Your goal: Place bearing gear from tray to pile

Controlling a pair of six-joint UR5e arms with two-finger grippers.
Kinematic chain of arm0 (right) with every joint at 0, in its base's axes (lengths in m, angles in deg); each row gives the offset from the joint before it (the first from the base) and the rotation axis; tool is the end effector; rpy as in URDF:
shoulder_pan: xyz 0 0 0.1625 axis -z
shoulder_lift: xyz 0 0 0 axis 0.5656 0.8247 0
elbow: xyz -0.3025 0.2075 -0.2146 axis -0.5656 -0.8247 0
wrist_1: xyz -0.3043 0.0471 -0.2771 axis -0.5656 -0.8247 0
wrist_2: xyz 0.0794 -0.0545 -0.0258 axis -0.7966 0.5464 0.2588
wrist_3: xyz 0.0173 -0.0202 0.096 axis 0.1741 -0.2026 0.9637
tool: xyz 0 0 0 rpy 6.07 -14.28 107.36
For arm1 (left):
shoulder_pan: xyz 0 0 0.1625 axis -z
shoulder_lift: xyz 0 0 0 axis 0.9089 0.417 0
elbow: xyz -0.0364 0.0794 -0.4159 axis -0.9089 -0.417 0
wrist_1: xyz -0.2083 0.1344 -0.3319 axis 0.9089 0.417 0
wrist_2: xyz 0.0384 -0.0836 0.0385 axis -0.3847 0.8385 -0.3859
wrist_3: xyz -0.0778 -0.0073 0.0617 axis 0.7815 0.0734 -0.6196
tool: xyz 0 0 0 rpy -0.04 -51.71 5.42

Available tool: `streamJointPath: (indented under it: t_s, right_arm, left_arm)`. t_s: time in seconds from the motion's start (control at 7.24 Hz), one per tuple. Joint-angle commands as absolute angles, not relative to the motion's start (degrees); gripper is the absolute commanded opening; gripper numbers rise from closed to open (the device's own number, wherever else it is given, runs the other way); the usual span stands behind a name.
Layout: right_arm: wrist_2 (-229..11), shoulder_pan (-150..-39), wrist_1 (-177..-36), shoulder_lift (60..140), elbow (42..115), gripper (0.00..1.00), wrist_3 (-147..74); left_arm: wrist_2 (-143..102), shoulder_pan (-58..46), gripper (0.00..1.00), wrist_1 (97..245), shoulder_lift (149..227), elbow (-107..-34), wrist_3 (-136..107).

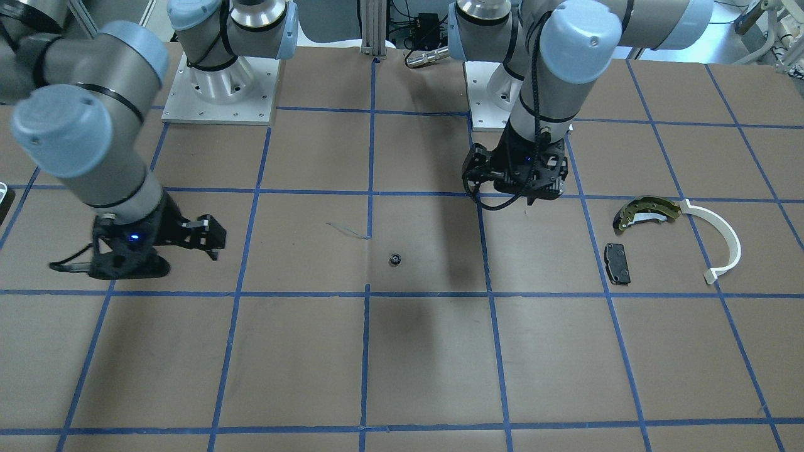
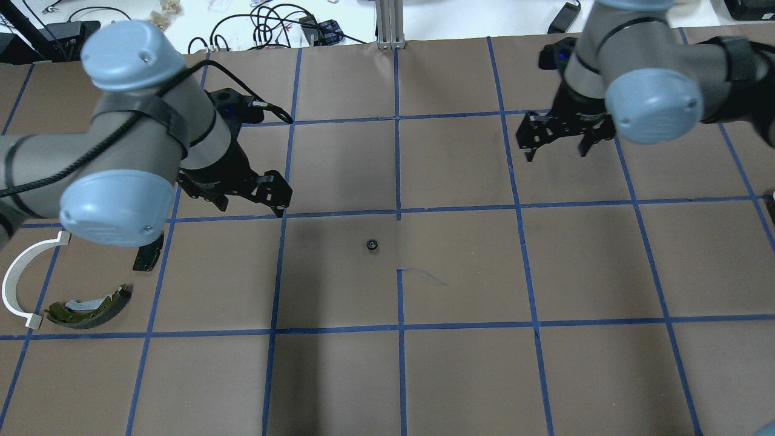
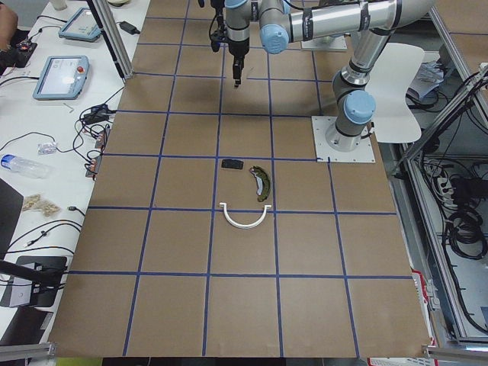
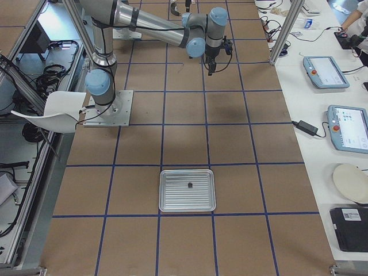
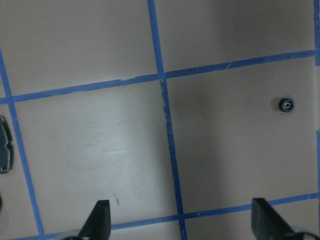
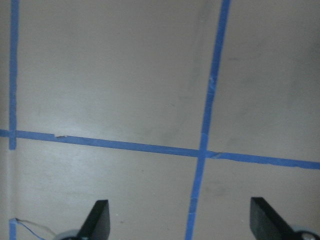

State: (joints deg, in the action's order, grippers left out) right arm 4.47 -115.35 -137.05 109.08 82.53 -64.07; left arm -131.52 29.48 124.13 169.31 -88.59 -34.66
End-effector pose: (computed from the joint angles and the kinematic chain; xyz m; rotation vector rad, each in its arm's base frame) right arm 0.0434 -0.5663 0.3535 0.0520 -3.1359 -0.0403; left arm -0.1742 -0.4649 0.3542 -0.2751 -3.1177 0.0184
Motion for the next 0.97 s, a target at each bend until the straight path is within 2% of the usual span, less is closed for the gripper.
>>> streamJointPath:
  t_s: [0.0, 0.41, 0.83]
  right_arm:
    - [6.49, -99.21, -134.57, 111.02, 83.11, 1.00, -75.70]
    - [6.31, -80.49, -135.70, 104.02, 84.17, 1.00, -89.23]
    - [7.19, -70.50, -151.14, 97.06, 83.99, 1.00, -106.56]
  left_arm:
    - [-131.49, 33.96, 1.00, 115.04, 175.40, -90.75, -30.14]
    - [-131.49, 39.58, 1.00, 106.88, 183.49, -90.49, -25.38]
    - [-131.58, 41.17, 1.00, 100.72, 189.21, -90.40, -25.20]
